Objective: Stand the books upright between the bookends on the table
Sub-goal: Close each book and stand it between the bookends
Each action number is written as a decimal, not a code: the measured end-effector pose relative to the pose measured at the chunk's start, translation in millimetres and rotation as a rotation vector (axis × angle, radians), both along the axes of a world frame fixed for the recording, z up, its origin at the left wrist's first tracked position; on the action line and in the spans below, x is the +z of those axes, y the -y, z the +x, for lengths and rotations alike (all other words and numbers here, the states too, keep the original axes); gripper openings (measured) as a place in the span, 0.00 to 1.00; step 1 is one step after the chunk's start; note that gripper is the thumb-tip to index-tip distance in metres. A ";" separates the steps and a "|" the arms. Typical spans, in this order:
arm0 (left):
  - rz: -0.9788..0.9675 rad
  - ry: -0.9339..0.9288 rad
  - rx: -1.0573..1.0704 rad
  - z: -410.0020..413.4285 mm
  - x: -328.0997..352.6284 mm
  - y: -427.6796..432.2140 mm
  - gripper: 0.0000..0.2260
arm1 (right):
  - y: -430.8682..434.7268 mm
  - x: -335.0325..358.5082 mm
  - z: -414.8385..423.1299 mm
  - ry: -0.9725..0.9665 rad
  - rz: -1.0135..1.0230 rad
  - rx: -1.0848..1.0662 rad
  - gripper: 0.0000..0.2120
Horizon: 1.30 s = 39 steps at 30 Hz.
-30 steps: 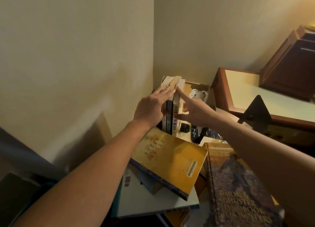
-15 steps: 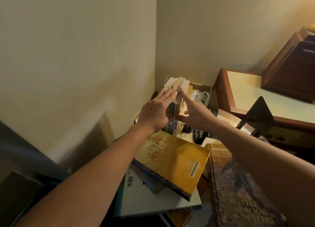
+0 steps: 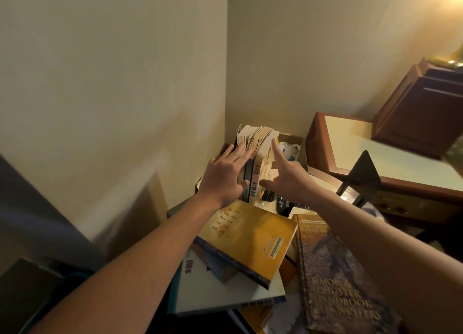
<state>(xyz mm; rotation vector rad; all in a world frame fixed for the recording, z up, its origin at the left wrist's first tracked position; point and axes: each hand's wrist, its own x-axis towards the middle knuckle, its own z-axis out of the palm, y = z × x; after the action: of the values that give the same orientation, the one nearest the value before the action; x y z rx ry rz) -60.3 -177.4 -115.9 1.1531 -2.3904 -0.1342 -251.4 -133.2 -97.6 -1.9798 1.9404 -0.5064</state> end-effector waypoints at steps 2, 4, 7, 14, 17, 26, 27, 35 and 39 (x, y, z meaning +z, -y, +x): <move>0.007 -0.036 0.010 3.5 1.5 -10.8 0.36 | -13.1 5.1 1.5 0.021 0.009 -0.010 0.55; 0.032 -0.090 0.036 7.3 -0.4 -25.9 0.36 | -29.5 9.9 5.7 0.037 0.016 -0.024 0.55; 0.119 -0.179 0.089 16.7 -11.1 -54.5 0.33 | -57.2 12.1 15.2 0.052 0.048 -0.041 0.54; 0.427 -0.248 0.304 46.5 -39.1 -118.6 0.31 | -101.1 -4.4 27.0 0.032 0.267 -0.072 0.47; 0.558 -0.175 0.386 54.7 -51.4 -136.6 0.32 | -112.4 -10.6 31.6 -0.008 0.281 -0.078 0.42; 0.842 -0.326 0.518 59.8 -61.7 -157.9 0.29 | -122.7 -14.4 42.6 -0.120 0.326 -0.074 0.39; 0.860 -0.351 0.516 60.2 -62.2 -158.3 0.29 | -122.8 -14.2 44.7 -0.118 0.336 -0.066 0.38; 0.910 -0.476 0.582 59.9 -52.2 -153.0 0.23 | -128.5 -9.6 56.5 0.157 0.418 -0.090 0.33; 0.930 -0.515 0.583 62.2 -48.5 -152.8 0.22 | -130.2 -9.0 55.7 0.319 0.495 -0.122 0.31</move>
<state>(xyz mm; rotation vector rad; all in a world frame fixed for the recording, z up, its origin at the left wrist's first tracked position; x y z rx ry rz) 1.9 -24.7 -164.4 1.8584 -1.4328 -1.2552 -195.7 -3.1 -106.7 -1.3895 1.7774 -0.3070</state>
